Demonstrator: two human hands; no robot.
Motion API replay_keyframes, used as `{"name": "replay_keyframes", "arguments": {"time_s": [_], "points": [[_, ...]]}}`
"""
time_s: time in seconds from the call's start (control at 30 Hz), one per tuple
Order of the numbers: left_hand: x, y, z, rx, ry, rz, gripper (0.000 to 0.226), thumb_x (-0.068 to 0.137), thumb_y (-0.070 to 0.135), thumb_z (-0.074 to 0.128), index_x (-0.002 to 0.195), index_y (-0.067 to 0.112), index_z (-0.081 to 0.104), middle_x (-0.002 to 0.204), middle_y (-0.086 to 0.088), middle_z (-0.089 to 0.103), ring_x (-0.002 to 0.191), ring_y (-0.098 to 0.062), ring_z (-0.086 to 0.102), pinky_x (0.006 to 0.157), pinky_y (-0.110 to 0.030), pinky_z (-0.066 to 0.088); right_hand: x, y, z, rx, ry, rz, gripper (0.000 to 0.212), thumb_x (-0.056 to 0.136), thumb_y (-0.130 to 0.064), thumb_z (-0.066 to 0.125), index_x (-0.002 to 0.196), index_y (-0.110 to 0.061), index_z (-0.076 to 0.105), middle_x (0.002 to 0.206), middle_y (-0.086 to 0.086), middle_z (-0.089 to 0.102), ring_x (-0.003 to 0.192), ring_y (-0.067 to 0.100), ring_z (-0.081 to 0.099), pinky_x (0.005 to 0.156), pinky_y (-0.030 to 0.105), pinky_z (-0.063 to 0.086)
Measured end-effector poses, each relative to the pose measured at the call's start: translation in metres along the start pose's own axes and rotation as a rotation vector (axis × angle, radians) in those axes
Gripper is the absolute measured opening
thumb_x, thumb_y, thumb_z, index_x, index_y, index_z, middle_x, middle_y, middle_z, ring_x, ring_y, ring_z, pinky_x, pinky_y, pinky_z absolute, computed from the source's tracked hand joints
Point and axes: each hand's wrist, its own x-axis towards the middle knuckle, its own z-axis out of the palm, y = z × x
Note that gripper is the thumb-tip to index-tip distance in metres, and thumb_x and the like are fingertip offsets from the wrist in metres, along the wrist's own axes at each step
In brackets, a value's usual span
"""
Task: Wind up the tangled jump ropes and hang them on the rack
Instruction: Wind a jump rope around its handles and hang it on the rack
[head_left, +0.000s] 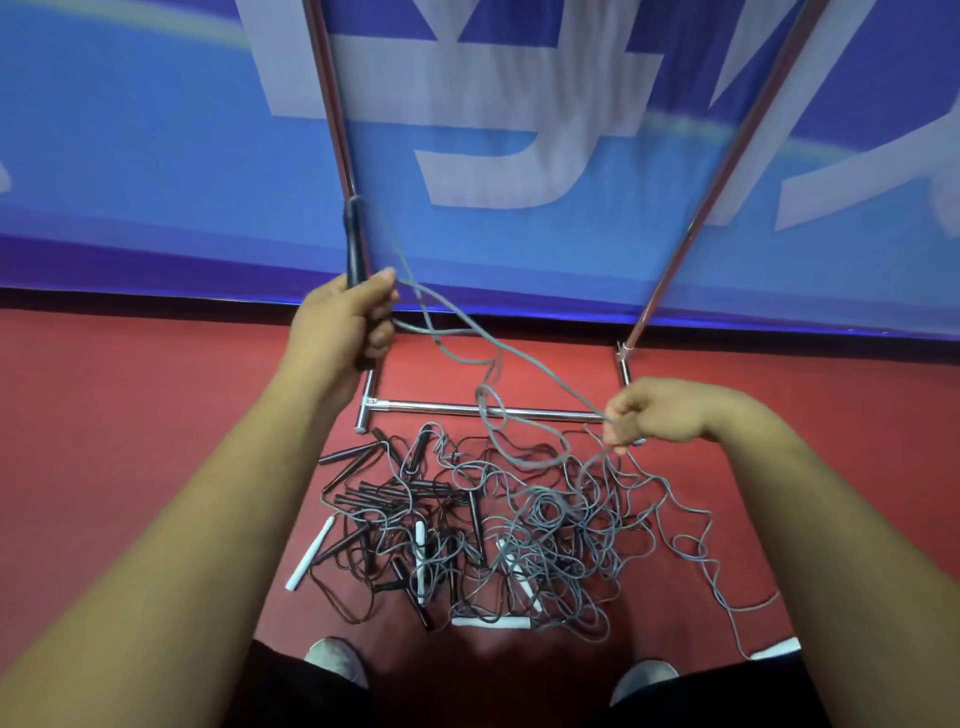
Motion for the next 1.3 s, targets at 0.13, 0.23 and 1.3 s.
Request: {"name": "replay_keyframes", "arguments": {"time_s": [0.13,0.23,1.3], "points": [[0.008,-0.012,-0.019,0.589,0.208,0.006,0.010,0.096,0.022,0.063,0.100,0.015,0.067,0.076,-0.007,0.065,0.050,-0.017,0.054,0.042,-0.018,0.036,-0.004,0.003,-0.003,0.502,0.357,-0.088,0.010,0.093,-0.010,0.067,0.088,-0.006,0.074,0.062,0.009,0.063,0.071,0.029,0.070,0.082,0.045,0.056],[0.005,-0.016,-0.014,0.675,0.185,0.036,0.015,0.094,0.024,0.065,0.106,0.015,0.069,0.075,-0.008,0.067,0.049,-0.015,0.060,0.046,-0.019,0.040,-0.012,-0.034,-0.006,0.517,0.399,-0.224,0.011,0.092,-0.016,0.068,0.093,-0.008,0.076,0.054,0.004,0.051,0.049,0.018,0.053,0.059,0.031,0.049],[-0.017,-0.025,0.034,-0.011,-0.437,-0.285,0.039,0.092,0.034,0.051,0.115,0.005,0.066,0.113,-0.012,0.073,0.101,-0.020,0.071,0.093,-0.030,0.054,-0.015,-0.095,0.010,0.348,0.148,-0.362,0.017,0.095,-0.014,0.065,0.090,0.000,0.073,0.052,0.005,0.058,0.038,0.014,0.045,0.046,0.024,0.042]]}}
